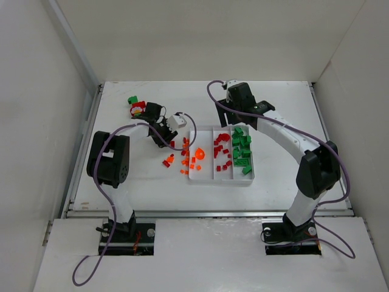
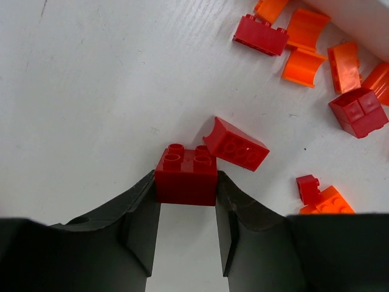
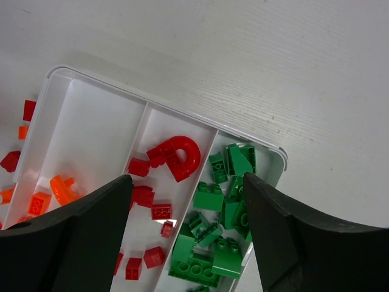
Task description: Sort the legos into containers by color
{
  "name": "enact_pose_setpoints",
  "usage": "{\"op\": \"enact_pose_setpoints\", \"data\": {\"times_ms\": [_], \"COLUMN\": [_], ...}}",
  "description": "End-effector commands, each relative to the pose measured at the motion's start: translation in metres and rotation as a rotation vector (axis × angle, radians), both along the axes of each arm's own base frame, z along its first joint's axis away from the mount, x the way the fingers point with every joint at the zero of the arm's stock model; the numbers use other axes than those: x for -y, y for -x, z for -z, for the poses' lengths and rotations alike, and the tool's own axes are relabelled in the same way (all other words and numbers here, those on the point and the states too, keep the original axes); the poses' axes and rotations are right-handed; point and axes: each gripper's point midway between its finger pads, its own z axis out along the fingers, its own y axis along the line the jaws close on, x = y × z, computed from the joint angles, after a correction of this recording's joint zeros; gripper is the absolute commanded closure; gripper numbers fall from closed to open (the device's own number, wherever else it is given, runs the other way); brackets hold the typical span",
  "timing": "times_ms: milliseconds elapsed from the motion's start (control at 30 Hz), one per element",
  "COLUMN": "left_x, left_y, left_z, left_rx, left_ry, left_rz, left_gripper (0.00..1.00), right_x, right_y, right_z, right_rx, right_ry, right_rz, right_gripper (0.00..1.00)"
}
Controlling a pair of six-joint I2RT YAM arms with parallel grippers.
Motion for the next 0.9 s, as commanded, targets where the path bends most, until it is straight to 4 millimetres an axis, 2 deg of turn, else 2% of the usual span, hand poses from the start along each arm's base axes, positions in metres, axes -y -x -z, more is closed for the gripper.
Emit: {"op": "enact_pose_setpoints", "data": {"times_ms": [0, 100, 133, 200, 300, 367, 400, 433, 500, 533, 567, 633, 667, 700, 733, 800, 833, 867], "left_x": [-0.003, -0.006, -0.005, -0.003, 0.007, 0.03, 0.045, 0.057, 0.094, 0.107, 0.13, 0.15, 0.159, 0.173, 0.181, 0.195, 0.208, 0.214], "left_y": [0.003, -0.001, -0.003, -0.015, -0.039, -0.044, -0.051, -0.05, -0.038, -0.032, -0.019, -0.005, 0.001, 0.011, 0.018, 0.031, 0.038, 0.043], "left_z": [-0.006, -0.014, -0.017, -0.029, -0.065, -0.089, -0.11, -0.115, -0.13, -0.135, -0.124, -0.128, -0.121, -0.116, -0.117, -0.101, -0.103, -0.096], "left_rx": [-0.025, -0.014, -0.011, 0.016, 0.091, 0.133, 0.17, 0.173, 0.168, 0.17, 0.131, 0.117, 0.097, 0.076, 0.075, 0.038, 0.052, 0.039], "left_ry": [0.007, 0.01, 0.016, 0.026, 0.085, 0.113, 0.148, 0.162, 0.214, 0.226, 0.238, 0.262, 0.267, 0.274, 0.287, 0.283, 0.29, 0.295], "left_rz": [0.017, 0.007, -0.004, -0.038, -0.06, -0.02, 0.015, 0.051, 0.156, 0.198, 0.267, 0.323, 0.345, 0.382, 0.421, 0.467, 0.5, 0.518], "left_gripper": [0.84, 0.99, 1.0, 1.0, 1.0, 1.0, 1.0, 1.0, 1.0, 1.0, 1.0, 1.0, 1.0, 1.0, 1.0, 1.0, 1.0, 1.0], "right_x": [-0.002, -0.004, -0.005, -0.005, -0.006, -0.005, -0.003, -0.001, 0.005, 0.012, 0.023, 0.038, 0.051, 0.061, 0.068, 0.081, 0.081, 0.086], "right_y": [-0.001, -0.001, -0.002, -0.003, -0.006, -0.009, -0.009, -0.011, -0.011, -0.011, -0.015, -0.015, -0.02, -0.016, -0.016, -0.017, -0.014, -0.015], "right_z": [-0.025, -0.025, -0.03, -0.025, -0.031, -0.033, -0.033, -0.037, -0.034, -0.036, -0.041, -0.043, -0.048, -0.052, -0.054, -0.055, -0.054, -0.054], "right_rx": [0.06, 0.057, 0.066, 0.06, 0.076, 0.09, 0.094, 0.118, 0.125, 0.131, 0.15, 0.15, 0.168, 0.181, 0.191, 0.201, 0.197, 0.199], "right_ry": [-0.017, -0.023, -0.028, -0.017, -0.026, -0.017, -0.011, -0.011, -0.023, -0.028, -0.059, -0.084, -0.108, -0.114, -0.126, -0.141, -0.132, -0.115], "right_rz": [0.004, -0.003, -0.003, -0.009, -0.009, -0.005, 0.003, 0.017, 0.069, 0.106, 0.165, 0.217, 0.252, 0.267, 0.286, 0.305, 0.289, 0.278], "right_gripper": [0.21, 0.21, 0.21, 0.21, 0.21, 0.21, 0.21, 0.21, 0.21, 0.19, 0.19, 0.19, 0.19, 0.18, 0.18, 0.17, 0.17, 0.17]}}
